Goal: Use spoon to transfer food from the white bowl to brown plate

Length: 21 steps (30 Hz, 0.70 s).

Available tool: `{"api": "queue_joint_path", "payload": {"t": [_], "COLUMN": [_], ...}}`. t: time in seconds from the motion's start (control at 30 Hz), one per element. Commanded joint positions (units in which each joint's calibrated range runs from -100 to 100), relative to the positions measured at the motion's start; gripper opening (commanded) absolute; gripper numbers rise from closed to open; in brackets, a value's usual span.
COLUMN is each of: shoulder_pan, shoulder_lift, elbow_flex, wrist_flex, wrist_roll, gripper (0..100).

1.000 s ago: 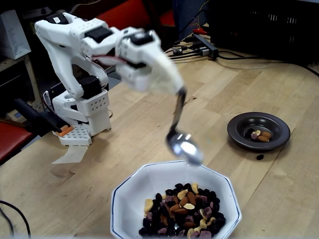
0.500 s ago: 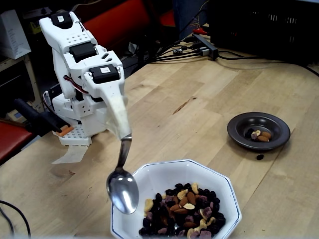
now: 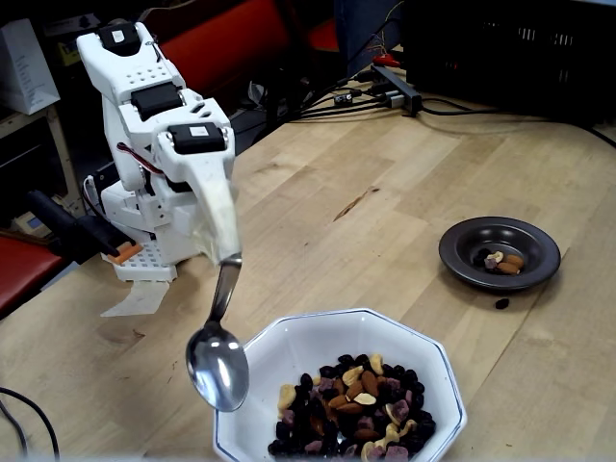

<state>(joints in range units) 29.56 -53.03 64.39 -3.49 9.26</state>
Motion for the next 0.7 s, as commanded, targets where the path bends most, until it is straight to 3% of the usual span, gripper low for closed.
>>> {"api": "queue_joint_path", "payload": {"t": [0.0,0.33,0.67], "shoulder_pan": [2.22,2.29,0.14], "shoulder_lift": [-1.36,-4.1,-18.05], "elbow_flex": [1.8,17.11,30.03], "wrist_flex": [-8.21,-21.57,-22.67], "wrist_roll": [-1.22,-4.69,-4.4], "gripper": [4,4,4]}}
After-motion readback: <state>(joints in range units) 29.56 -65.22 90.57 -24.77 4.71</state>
